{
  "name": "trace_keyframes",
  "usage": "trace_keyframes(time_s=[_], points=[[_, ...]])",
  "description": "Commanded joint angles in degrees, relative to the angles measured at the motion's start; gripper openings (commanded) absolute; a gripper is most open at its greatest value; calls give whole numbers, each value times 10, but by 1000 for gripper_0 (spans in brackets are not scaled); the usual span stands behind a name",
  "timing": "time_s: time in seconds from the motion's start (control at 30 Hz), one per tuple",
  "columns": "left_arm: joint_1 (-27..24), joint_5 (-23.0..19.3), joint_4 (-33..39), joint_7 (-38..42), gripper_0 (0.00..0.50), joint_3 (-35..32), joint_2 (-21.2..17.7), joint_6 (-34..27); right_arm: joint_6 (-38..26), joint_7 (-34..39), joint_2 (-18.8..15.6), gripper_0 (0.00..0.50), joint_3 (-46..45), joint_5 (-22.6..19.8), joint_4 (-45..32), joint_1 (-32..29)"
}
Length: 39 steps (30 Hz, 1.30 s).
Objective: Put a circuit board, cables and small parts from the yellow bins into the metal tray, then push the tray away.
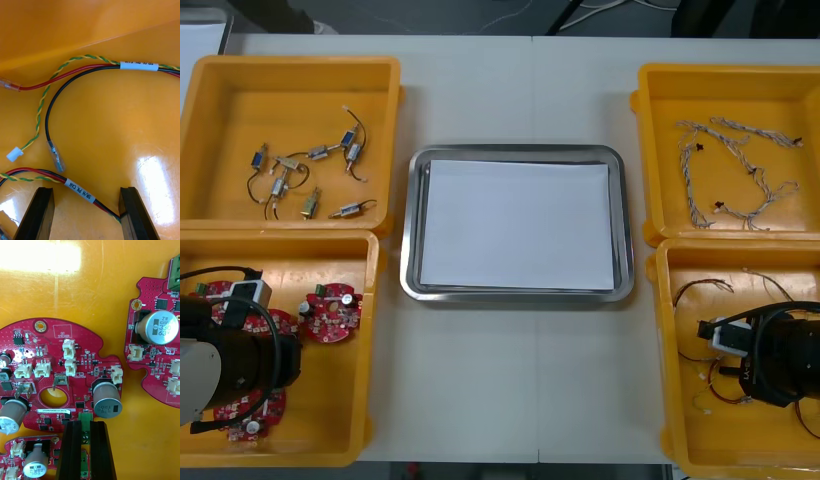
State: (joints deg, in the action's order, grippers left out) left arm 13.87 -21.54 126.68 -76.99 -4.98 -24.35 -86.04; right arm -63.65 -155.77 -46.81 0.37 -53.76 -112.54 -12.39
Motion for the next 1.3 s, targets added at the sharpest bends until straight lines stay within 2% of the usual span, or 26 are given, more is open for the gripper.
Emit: trace_keyframes(time_s=[0.03, 0.07, 0.1, 0.17, 0.23, 0.3, 0.6, 0.87, 1.1, 1.13, 1.3], points=[[6, -3, 6, -52, 0, -17, 2, -1, 5, 8, -14, 333, 13, 8, -2, -15], [4, -5, 8, -53, 0, -21, 2, -4, 5, 8, -14, 299, 12, 8, -2, -15], [2, -6, 9, -53, 0, -27, 2, -8, 5, 8, -14, 243, 13, 8, -2, -15], [-5, -10, 16, -54, 0, -39, 2, -20, 5, 8, -14, 108, 13, 8, -2, -15], [-9, -12, 21, -54, 0, -47, 1, -28, 5, 8, -14, 72, 12, 8, -2, -15], [-17, -16, 26, -53, 0, -59, 1, -40, 5, 8, -14, 0, 12, 8, -2, -15], [-60, -22, 54, -44, 0, -93, 0, -96, 5, 8, -14, 0, 10, -1, -2, -14], [-119, -25, 63, -37, 0, -104, -3, -135, -22, 8, -14, 0, -26, -45, -2, -12], [-182, -34, 100, -33, 0, -113, -12, -222, -70, 8, -14, 0, -67, -71, -2, -2], [-204, -39, 110, -30, 0, -113, -12, -240, -83, 8, -14, 0, -79, -72, -2, 3], [-262, -87, 117, 5, 0, -109, -13, -240, -115, 8, -14, 0, -114, -78, -2, 9]])
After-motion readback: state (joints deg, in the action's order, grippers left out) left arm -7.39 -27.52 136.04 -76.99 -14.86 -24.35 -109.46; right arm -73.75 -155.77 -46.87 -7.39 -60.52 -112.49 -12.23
